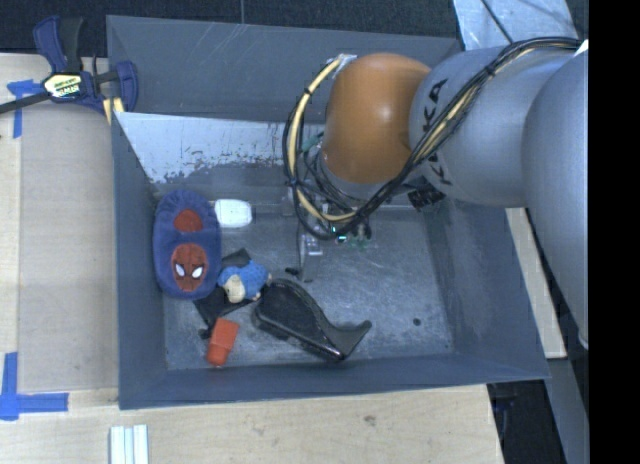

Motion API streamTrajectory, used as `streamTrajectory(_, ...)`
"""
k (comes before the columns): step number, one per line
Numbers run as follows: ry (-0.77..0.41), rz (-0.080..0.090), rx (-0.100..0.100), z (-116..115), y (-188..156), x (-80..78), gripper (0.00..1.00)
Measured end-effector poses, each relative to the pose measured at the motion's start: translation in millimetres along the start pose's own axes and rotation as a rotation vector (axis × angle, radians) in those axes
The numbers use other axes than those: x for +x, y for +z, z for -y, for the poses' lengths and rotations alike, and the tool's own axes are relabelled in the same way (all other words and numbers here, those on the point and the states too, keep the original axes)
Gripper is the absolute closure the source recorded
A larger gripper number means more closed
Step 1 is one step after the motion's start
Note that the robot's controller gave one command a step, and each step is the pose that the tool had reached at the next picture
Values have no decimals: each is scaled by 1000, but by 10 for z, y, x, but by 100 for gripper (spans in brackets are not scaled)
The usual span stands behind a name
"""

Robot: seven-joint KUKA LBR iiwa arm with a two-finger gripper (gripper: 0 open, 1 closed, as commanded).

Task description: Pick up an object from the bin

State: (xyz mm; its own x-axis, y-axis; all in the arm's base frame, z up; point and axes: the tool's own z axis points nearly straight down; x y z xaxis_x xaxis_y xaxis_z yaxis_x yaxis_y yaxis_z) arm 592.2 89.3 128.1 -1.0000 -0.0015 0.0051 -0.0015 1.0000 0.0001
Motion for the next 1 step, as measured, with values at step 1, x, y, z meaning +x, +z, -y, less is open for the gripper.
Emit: streamTrajectory(1, 2, 8, -1, 5, -44, -21, 100)
